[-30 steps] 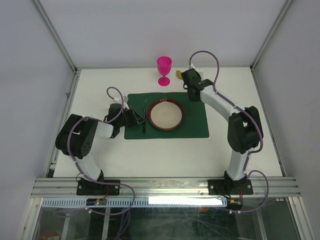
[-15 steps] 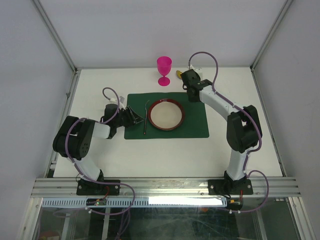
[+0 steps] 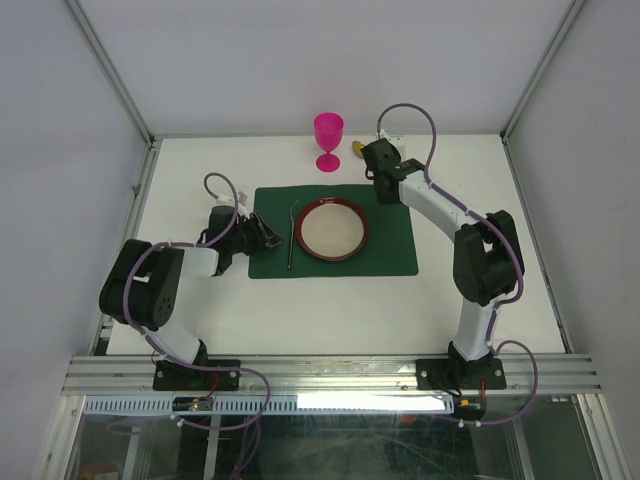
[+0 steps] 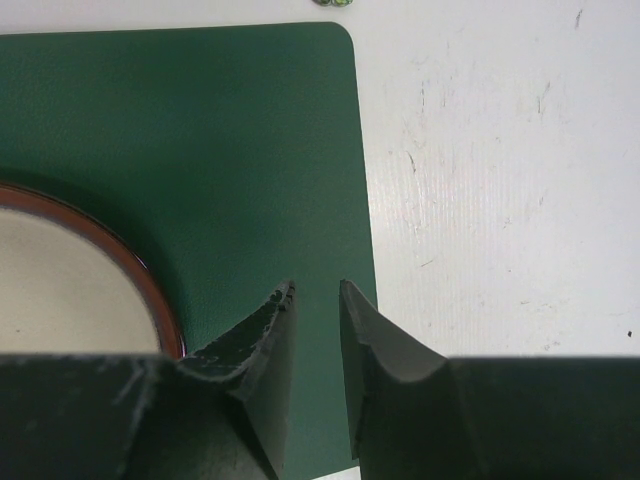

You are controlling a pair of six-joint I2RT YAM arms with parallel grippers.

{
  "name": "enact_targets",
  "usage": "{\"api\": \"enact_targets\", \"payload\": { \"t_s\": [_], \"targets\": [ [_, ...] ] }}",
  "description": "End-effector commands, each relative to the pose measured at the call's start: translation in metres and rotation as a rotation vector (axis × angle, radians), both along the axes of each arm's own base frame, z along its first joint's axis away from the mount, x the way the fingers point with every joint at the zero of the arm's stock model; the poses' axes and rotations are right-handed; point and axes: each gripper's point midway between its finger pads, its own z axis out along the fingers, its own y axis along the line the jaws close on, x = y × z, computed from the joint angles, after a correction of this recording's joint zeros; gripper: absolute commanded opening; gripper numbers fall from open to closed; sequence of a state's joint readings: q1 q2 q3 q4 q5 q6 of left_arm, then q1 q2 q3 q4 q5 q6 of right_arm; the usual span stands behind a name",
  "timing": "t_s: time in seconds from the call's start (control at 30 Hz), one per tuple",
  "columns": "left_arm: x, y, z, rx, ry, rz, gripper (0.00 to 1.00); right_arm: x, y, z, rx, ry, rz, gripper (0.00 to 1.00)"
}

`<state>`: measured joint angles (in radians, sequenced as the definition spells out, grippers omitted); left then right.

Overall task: Set the dinner table for one person
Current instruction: Adjust the fork on the napkin.

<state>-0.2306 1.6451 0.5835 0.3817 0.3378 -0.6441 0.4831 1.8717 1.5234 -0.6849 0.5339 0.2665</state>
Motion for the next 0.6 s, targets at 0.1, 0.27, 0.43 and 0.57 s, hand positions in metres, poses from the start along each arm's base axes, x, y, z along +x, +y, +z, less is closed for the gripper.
{"api": "enact_targets", "payload": {
  "t_s": [0.1,0.27,0.43,0.57],
  "targets": [
    [0.006,-0.026,0.006,0.077,-0.027,-0.047,0.34,0.005,0.004,0.017,0.017,-0.052,0.006,0.27],
    [0.008,-0.038,0.012,0.080,-0.045,-0.070,0.34,0.004,0.003,0.017,0.016,-0.051,0.007,0.27],
    [0.008,-0.043,0.009,0.095,-0.036,-0.082,0.34,0.004,0.002,0.019,0.017,-0.056,0.006,0.27],
    [0.009,-0.045,0.008,0.119,-0.032,-0.091,0.34,0.003,0.001,0.022,0.015,-0.062,0.004,0.27]
  ]
}}
